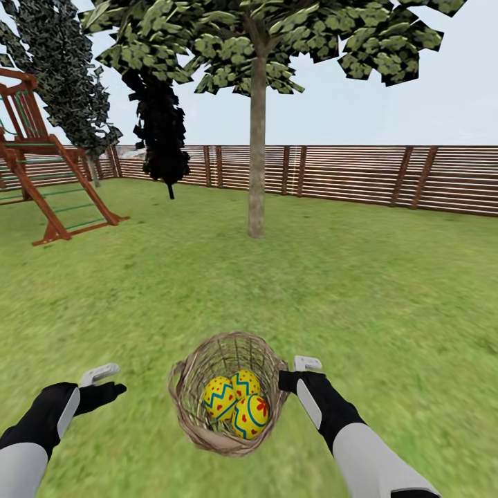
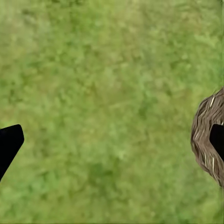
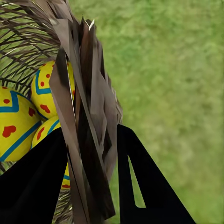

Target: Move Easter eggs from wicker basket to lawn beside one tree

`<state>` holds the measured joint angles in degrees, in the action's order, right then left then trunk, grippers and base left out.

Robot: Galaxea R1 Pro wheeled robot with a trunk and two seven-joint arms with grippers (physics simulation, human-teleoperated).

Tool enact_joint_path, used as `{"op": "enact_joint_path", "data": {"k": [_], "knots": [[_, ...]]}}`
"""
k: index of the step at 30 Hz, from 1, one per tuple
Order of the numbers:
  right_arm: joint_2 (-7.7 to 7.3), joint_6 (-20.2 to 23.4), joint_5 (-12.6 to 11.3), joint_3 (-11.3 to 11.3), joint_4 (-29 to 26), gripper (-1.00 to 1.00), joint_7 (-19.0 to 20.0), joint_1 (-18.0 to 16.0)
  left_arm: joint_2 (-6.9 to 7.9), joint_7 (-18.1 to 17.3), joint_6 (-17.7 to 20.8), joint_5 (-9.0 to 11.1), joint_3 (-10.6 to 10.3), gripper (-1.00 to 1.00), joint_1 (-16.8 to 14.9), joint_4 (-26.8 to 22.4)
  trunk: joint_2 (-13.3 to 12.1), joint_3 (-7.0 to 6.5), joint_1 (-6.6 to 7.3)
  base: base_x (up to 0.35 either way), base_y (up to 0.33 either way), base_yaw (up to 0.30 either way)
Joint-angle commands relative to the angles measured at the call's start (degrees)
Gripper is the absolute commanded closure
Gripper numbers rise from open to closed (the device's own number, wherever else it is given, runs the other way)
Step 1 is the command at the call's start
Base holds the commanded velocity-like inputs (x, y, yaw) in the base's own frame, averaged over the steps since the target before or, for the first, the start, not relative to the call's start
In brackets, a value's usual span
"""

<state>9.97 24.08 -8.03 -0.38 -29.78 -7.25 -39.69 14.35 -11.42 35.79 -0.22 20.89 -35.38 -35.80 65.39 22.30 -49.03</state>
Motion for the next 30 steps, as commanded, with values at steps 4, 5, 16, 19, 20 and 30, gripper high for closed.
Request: {"op": "enact_joint_path", "data": {"k": [4, 5, 16, 19, 20, 30], "knots": [[0.03, 0.3, -0.8, -0.1, -0.1, 1.00, -0.5, 0.0, -0.03, -0.3, 0.3, 0.0, 0.2, -1.00, 0.0, -0.1, 0.0, 0.06, -0.04, 0.326, 0.000, 0.000], [0.03, 0.3, -0.8, -0.1, -0.1, 1.00, -0.4, 0.0, -0.03, -0.3, 0.3, 0.0, 0.2, -1.00, 0.0, -0.1, 0.0, 0.06, -0.04, 0.326, 0.000, 0.000], [0.03, 0.2, -0.8, -0.1, -0.1, 1.00, -0.4, 0.0, -0.03, -0.3, 0.3, 0.0, 0.2, -1.00, 0.0, -0.1, 0.0, 0.06, -0.04, 0.326, 0.000, 0.000], [0.03, 0.2, -0.8, -0.1, -0.1, 1.00, -0.5, 0.0, -0.03, -0.3, 0.3, 0.0, 0.3, -1.00, 0.0, -0.1, 0.0, 0.06, -0.04, 0.326, 0.000, 0.000], [0.03, 0.3, -0.8, -0.1, -0.1, 1.00, -0.5, 0.0, -0.03, -0.3, 0.3, 0.0, 0.2, -1.00, 0.0, -0.1, 0.0, 0.06, -0.04, 0.326, 0.000, 0.000], [0.03, 0.2, -0.8, -0.1, -0.2, 1.00, -0.5, 0.0, -0.03, -0.3, 0.3, 0.0, 0.2, -1.00, 0.0, 0.0, 0.0, -0.02, -0.04, 0.326, 0.000, 0.060]]}}
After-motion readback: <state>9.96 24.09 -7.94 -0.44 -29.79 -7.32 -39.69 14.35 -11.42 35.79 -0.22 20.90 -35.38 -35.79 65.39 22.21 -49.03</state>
